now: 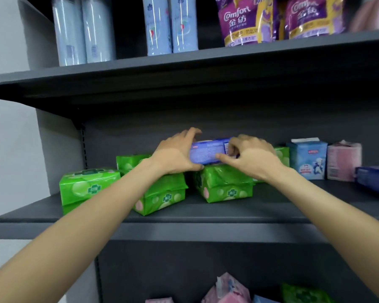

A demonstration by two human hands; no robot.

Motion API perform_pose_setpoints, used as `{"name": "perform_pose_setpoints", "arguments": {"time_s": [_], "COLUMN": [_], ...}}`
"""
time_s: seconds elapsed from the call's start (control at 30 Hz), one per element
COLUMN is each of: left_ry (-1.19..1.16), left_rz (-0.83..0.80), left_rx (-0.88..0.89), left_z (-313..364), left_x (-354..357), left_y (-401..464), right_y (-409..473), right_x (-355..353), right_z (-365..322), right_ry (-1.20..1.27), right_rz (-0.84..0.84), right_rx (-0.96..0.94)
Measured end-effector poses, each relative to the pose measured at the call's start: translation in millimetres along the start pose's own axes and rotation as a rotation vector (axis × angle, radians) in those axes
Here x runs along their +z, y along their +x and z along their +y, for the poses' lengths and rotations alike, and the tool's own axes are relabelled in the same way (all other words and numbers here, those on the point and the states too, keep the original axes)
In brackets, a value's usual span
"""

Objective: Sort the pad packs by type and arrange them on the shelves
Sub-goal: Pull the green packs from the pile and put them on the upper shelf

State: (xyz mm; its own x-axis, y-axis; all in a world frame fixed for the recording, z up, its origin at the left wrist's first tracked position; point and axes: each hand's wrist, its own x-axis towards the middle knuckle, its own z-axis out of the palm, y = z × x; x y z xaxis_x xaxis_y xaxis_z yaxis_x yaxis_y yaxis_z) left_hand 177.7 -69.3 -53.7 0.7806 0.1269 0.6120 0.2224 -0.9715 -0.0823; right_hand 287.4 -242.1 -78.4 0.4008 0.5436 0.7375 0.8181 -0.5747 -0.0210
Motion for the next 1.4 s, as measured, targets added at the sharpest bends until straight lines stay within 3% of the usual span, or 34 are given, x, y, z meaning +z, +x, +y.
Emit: {"name": "perform_pose_setpoints", "arguments": {"time_s": [0.13, 0.33, 0.6, 0.77, 0.93, 1.13, 1.4], "left_ry": [0.153, 0.053, -0.129, -0.198, -0.372, -0.693, -0.739], "left_rz": [0.045, 0.191, 0.448, 0.588, 0.703, 0.576, 0.334], "left_rx": [0.014, -0.128, -0.001, 0.061, -0.005, -0.195, -0.254], "left_z": [17, 26, 47, 78, 99, 112, 111], "left_x": [3, 14, 2, -10, -19, -14, 49], "left_y": [4, -3, -19, -40, -79, -145, -249], "right_y": [-18, -25, -70, -81, -103, -177, -296], "right_x": [11, 25, -16, -13, -23, -68, -65], "right_z": [-7, -18, 27, 31, 31, 43, 19], "right_ry": [-0.024, -0.006, 0.182, 0.307, 0.507, 0.812, 0.676], "right_rz": [-0.116, -0.248, -0.211, -0.283, -0.009, 0.382, 0.455], "right_rx": [0.009, 0.084, 0.156, 0.335, 0.392, 0.391, 0.331]}}
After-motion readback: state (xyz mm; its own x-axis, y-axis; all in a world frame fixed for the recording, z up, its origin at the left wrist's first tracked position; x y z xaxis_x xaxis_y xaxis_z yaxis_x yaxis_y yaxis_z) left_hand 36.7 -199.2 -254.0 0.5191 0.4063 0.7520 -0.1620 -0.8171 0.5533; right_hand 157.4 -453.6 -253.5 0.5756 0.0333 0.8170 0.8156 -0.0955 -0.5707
